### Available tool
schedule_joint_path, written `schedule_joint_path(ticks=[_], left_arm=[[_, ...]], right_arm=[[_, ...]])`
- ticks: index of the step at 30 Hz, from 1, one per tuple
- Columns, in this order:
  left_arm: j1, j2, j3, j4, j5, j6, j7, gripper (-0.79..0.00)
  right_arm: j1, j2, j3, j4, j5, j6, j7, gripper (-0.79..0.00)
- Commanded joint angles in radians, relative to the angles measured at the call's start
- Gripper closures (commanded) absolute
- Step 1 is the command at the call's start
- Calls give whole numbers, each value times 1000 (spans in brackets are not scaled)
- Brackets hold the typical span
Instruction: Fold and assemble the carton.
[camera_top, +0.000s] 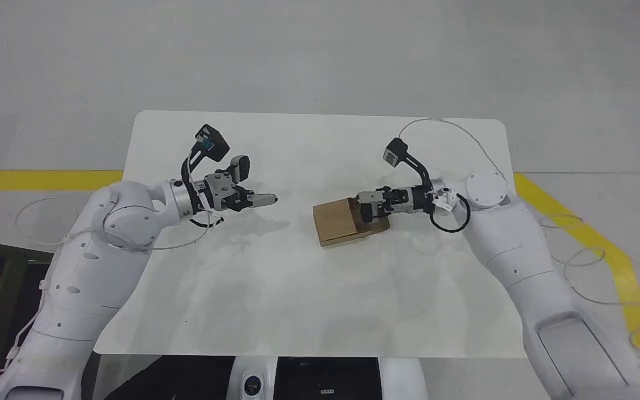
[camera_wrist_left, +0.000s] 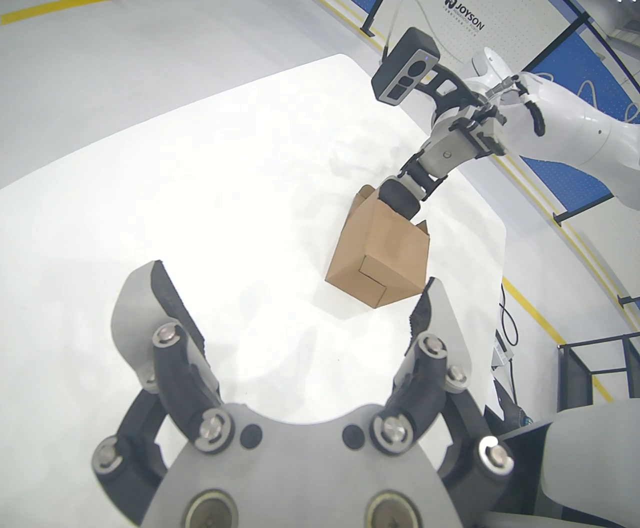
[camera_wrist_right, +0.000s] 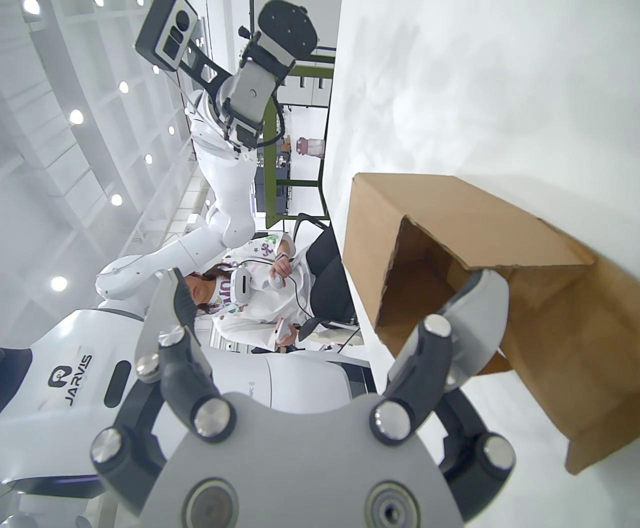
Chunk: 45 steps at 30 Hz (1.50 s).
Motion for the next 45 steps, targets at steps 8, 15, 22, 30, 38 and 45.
schedule_joint_path(ticks=[8,15,22,30,38,45], left_arm=[[0,0,0,0,0,0,0,-785],[0,0,0,0,0,0,0,-785],[19,0,-22,-41,198,-50,172,-785],[46,-19,43,0,723,-156,659,-785],[-18,-40,158,126,1066,-153,1001,-785],[-82,-54,227,175,1152,-218,1111,-785]], right_arm=[[-29,19,40,-64,-9,11,5,-785],[-29,19,40,-64,-9,11,5,-785],[-29,19,40,-64,-9,11,5,-785],[-29,19,40,-64,-9,11,5,-785],[-29,19,40,-64,-9,11,5,-785],[-29,19,40,-64,-9,11,5,-785]])
